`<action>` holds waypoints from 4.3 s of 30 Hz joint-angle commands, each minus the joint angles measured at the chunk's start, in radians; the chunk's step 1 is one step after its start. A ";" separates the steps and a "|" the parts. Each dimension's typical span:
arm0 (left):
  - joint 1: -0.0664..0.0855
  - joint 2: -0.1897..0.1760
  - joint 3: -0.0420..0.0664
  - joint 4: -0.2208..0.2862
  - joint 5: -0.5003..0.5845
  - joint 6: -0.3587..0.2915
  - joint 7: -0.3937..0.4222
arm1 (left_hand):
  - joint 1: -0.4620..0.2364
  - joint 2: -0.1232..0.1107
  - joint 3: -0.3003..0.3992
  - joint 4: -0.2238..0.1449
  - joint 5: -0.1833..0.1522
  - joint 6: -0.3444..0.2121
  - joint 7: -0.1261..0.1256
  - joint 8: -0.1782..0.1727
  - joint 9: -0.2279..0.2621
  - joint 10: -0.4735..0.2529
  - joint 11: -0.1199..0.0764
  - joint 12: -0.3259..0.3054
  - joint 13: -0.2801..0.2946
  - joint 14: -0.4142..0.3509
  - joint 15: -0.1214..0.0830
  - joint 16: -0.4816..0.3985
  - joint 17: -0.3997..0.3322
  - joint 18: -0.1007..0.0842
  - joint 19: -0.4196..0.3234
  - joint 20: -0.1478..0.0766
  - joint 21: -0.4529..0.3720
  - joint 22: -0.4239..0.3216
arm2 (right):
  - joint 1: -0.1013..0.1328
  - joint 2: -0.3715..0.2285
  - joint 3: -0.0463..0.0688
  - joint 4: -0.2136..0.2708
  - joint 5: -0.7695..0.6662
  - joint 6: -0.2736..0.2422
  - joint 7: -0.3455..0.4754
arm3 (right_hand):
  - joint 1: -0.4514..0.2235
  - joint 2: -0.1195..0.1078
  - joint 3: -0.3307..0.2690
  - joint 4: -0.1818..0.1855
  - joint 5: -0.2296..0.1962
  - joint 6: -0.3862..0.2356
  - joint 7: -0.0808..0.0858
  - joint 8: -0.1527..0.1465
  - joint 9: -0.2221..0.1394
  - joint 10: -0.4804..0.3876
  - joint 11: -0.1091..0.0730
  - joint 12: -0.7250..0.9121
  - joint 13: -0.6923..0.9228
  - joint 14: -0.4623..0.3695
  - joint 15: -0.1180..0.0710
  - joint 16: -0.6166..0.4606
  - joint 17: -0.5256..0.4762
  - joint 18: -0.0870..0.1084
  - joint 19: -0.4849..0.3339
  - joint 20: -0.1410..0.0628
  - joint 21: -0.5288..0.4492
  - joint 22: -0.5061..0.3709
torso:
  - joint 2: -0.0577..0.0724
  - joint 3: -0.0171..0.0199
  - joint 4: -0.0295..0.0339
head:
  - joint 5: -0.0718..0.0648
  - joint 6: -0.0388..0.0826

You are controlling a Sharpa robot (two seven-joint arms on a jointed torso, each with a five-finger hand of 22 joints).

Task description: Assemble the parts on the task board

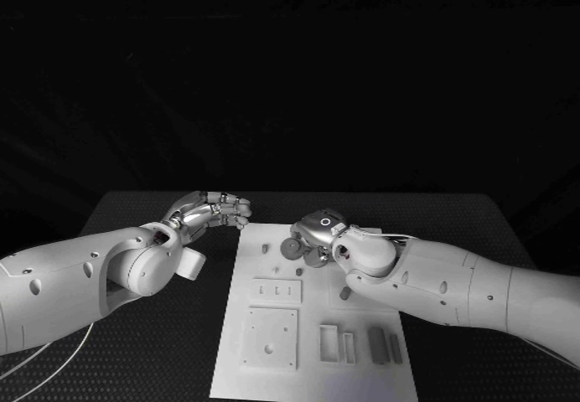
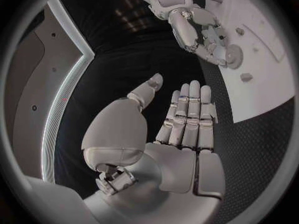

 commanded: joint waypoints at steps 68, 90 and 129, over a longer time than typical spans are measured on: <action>-0.005 0.020 0.000 -0.066 0.003 0.027 0.013 | -0.005 0.003 -0.001 -0.004 -0.006 0.001 0.004 -0.005 0.003 0.011 0.000 -0.006 0.002 0.003 0.005 -0.008 0.006 0.009 -0.010 0.001 -0.004 0.017 | -0.066 -0.313 0.078 -0.102 0.659 -0.013 0.462 | -0.035 -0.005 -0.331 -0.016 -0.368 0.020 0.017 0.028 -0.016 -0.062 0.018 0.027 -0.008 -0.031 0.007 -0.029 0.046 0.037 -0.048 -0.004 -0.010 0.016 | -0.012 0.0294 -0.0371 | -0.013 0.005; -0.005 0.015 0.000 -0.063 0.002 0.025 0.011 | -0.005 0.004 -0.001 -0.004 -0.006 0.001 0.004 -0.005 0.003 0.011 0.000 -0.007 0.002 0.003 0.005 -0.009 0.007 0.009 -0.010 0.001 -0.004 0.017 | -0.087 -0.279 0.077 -0.138 0.656 -0.014 0.456 | -0.011 0.081 -0.253 0.037 -0.441 0.107 0.000 0.075 0.000 -0.054 0.003 0.032 -0.015 -0.026 -0.006 -0.026 0.053 0.037 -0.045 -0.005 -0.003 0.018 | -0.014 0.0275 -0.0374 | -0.019 -0.006; -0.005 0.012 0.000 -0.062 0.000 0.023 0.004 | -0.004 0.003 -0.001 -0.005 -0.006 -0.001 0.005 -0.007 0.003 0.011 0.000 -0.008 0.001 0.003 0.005 -0.011 0.009 0.009 -0.011 0.001 -0.004 0.017 | -0.089 -0.277 0.077 -0.133 0.652 0.000 0.438 | -0.017 0.157 -0.260 -0.039 -0.441 0.187 -0.038 0.122 0.024 -0.003 -0.033 0.042 -0.025 -0.006 -0.038 -0.021 0.055 0.037 -0.034 -0.005 0.020 0.017 | -0.014 0.0265 -0.0372 | -0.022 -0.014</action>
